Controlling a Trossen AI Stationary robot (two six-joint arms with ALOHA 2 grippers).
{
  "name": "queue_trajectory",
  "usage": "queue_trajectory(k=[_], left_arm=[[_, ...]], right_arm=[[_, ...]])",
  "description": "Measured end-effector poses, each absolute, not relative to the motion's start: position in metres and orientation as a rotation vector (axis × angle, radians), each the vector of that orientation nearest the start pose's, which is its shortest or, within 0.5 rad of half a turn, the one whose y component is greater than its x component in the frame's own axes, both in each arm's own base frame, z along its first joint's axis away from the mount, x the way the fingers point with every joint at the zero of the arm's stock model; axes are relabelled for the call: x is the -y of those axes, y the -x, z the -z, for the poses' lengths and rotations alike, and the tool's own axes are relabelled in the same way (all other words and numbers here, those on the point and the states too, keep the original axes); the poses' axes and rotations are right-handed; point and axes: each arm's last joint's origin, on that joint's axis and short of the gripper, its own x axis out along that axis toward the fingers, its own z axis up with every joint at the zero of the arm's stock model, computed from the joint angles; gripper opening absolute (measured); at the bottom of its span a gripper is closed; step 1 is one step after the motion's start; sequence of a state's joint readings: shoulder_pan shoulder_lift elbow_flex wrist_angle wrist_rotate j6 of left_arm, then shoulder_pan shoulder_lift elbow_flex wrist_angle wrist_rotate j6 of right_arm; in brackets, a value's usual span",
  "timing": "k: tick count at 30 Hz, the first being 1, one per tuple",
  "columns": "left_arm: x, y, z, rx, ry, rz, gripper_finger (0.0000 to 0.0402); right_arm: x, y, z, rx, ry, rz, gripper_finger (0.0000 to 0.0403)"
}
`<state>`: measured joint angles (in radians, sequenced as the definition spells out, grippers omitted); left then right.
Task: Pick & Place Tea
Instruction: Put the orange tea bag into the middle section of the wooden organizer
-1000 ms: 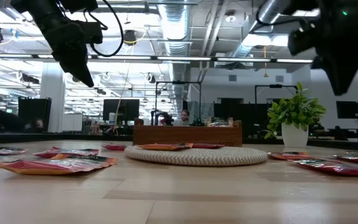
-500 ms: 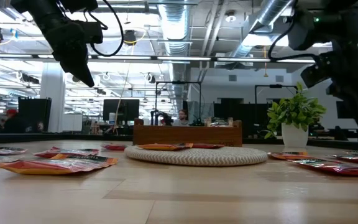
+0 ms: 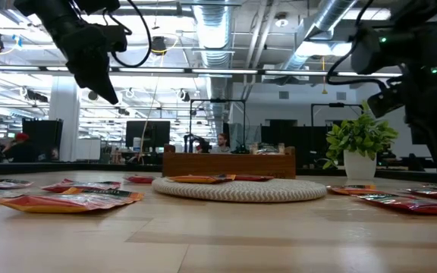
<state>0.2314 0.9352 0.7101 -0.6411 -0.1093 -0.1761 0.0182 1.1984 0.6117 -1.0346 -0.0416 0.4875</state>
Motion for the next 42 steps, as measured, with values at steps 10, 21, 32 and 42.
queue_trajectory(k=[10,21,32,42], left_arm=[[-0.044,-0.173,-0.247,-0.833,0.217,-0.395,0.0000],[-0.044,-0.174,-0.247,-0.822,0.216,-0.394,0.0000],[-0.044,-0.174,-0.247,-0.820,0.215,-0.394,0.0000],[-0.044,-0.174,-0.248,-0.819,0.213,-0.393,0.0000]], right_arm=[[0.003,-0.157,-0.167,-1.590,-0.439,0.370,0.0134],[0.004,-0.164,-0.157,-1.634,-0.531,0.417,0.0149],[0.004,-0.182,-0.123,-1.783,-0.530,0.411,0.0147],[0.005,-0.179,-0.132,-1.696,-0.577,0.426,0.0056]])
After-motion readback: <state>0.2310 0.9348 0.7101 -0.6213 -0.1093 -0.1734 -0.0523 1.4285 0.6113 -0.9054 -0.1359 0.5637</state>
